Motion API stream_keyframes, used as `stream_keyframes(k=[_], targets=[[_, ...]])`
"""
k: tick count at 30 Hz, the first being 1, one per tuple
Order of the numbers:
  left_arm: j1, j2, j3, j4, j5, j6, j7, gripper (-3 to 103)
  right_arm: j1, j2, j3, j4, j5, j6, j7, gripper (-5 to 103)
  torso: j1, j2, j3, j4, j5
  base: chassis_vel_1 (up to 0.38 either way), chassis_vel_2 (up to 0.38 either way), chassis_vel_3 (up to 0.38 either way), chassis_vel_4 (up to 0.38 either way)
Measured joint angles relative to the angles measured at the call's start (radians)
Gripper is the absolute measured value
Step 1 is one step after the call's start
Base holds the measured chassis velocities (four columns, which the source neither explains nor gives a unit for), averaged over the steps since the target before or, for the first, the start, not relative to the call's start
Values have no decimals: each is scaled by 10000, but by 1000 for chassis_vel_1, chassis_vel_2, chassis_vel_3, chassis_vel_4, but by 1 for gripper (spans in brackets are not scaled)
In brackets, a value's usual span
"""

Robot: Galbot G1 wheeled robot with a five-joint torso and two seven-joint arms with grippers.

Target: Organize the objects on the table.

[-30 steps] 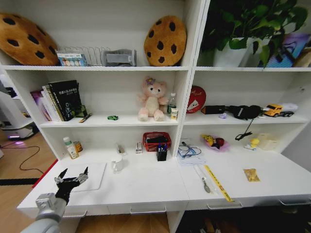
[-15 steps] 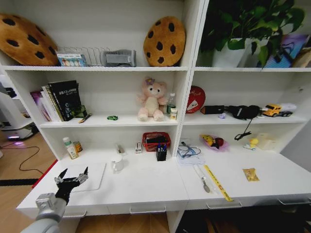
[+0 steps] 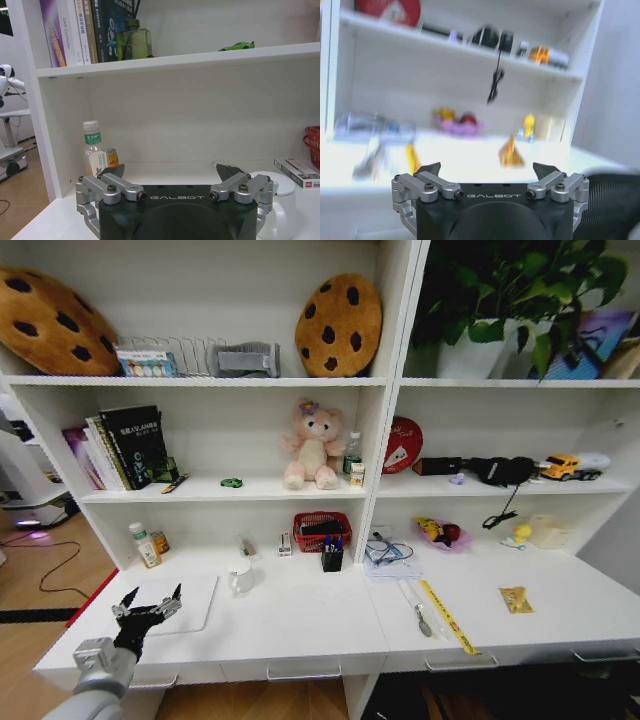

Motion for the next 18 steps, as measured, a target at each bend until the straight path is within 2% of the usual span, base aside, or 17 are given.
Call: stream_keyframes(k=[1,2,3,5,6,8,9,11,18], targets=[[0,0,-1,0,0,0,-2,100,191,-46,492,495,581,-517,-187,100,1,0,0,2,-2,0,0,0,0],[0,0,-1,0,0,0,-2,100,191,-46,492,495,581,-517,-187,100,1,0,0,2,-2,0,0,0,0],[0,0,0,0,0,0,0,100,358,-150,781,767,1109,-994,-331,100,1,0,0,0,-2,0,0,0,0],[0,1,0,0,0,0,1,100,1276,-805,1520,1103,2860,-2909,-292,100,2,0,1,2,-2,0,0,0,0],[0,1,0,0,0,0,1,100,1276,-805,1520,1103,2860,-2909,-292,100,2,0,1,2,-2,0,0,0,0],[0,1,0,0,0,0,0,100,2714,-1267,1874,943,3781,-4587,235,100,2,-1,1,0,5,0,0,0,0],[0,1,0,0,0,0,0,100,2714,-1267,1874,943,3781,-4587,235,100,2,-1,1,0,5,0,0,0,0],[0,1,0,0,0,0,0,100,4733,-1869,1926,629,4600,-6304,1135,100,3,-2,2,5,7,0,0,0,0],[0,0,0,0,0,0,0,100,6309,-2629,1481,178,4859,-6541,1141,100,5,-2,2,1,1,0,0,0,0]])
